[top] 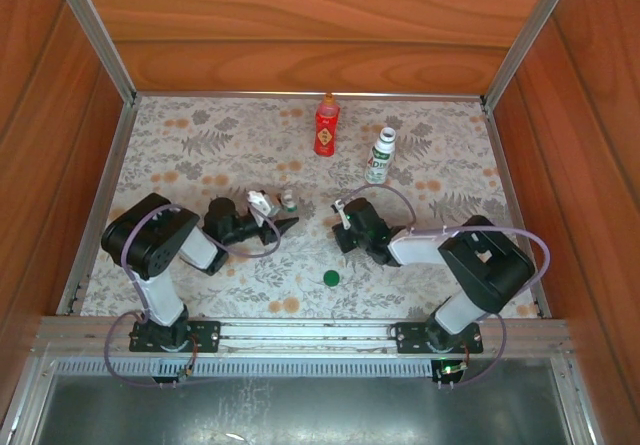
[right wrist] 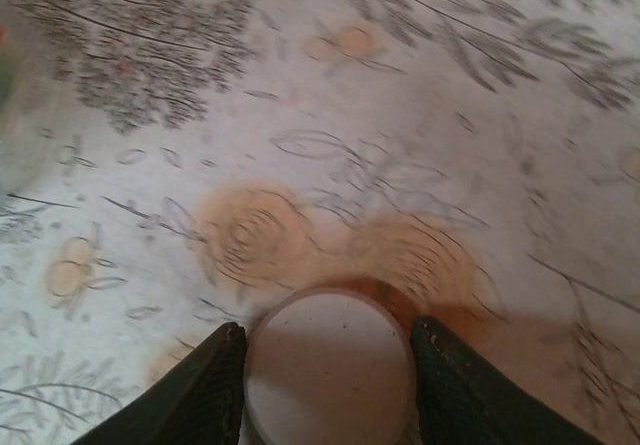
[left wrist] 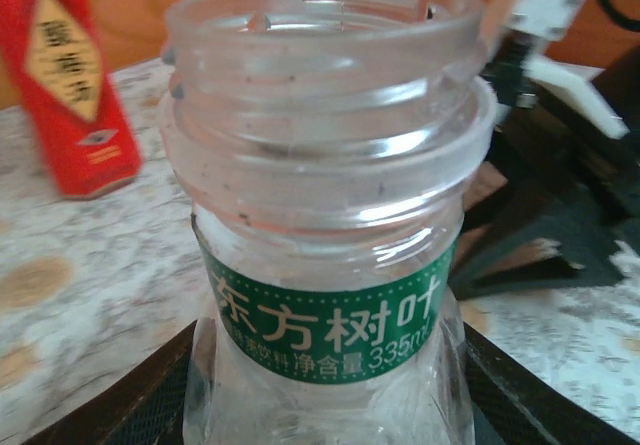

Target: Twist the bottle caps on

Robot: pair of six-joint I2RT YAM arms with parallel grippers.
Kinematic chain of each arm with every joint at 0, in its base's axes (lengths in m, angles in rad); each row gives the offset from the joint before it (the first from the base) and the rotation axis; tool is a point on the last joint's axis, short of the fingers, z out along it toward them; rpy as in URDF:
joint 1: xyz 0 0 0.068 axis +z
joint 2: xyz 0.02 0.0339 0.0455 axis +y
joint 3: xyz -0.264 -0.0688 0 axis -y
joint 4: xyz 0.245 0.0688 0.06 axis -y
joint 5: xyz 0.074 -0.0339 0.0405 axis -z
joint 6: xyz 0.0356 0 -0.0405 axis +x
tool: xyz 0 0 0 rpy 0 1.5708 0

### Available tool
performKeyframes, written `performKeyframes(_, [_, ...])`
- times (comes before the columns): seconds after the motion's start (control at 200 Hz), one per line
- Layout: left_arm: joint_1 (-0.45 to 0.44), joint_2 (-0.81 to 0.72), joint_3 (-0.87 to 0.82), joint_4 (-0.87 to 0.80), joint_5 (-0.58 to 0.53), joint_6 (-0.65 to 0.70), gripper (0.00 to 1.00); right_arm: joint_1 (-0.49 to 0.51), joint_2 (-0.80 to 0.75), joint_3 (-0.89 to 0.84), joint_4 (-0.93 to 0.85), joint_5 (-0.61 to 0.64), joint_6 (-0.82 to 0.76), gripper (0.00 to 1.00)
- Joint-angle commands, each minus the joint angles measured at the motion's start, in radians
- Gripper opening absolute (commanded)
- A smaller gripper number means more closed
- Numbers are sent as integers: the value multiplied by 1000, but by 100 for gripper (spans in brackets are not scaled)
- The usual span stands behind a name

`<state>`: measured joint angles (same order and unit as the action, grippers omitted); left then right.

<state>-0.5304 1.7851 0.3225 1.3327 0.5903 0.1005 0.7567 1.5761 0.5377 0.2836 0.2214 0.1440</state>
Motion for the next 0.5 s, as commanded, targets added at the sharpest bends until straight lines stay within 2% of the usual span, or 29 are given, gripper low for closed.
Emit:
performKeyframes(0.0, [-61, 7, 32, -56, 40, 15, 58, -15, -32, -31, -47, 103, 108, 49])
performKeyframes(0.16, [-105, 75, 86, -57, 52, 21, 58, -16, -62, -44, -47, 112, 117, 52])
performKeyframes(0.295, [-113, 97, 92, -58, 53, 36, 58, -17, -116, -41, -77, 90, 100, 61])
performKeyframes(0.385, [-114, 93, 83, -57, 41, 44, 73, -17, -168, -37, -91, 60, 82, 66])
performKeyframes(0.495, [-114, 88, 77, -57, 29, 55, 77, -17, -223, -31, -100, 43, 65, 69])
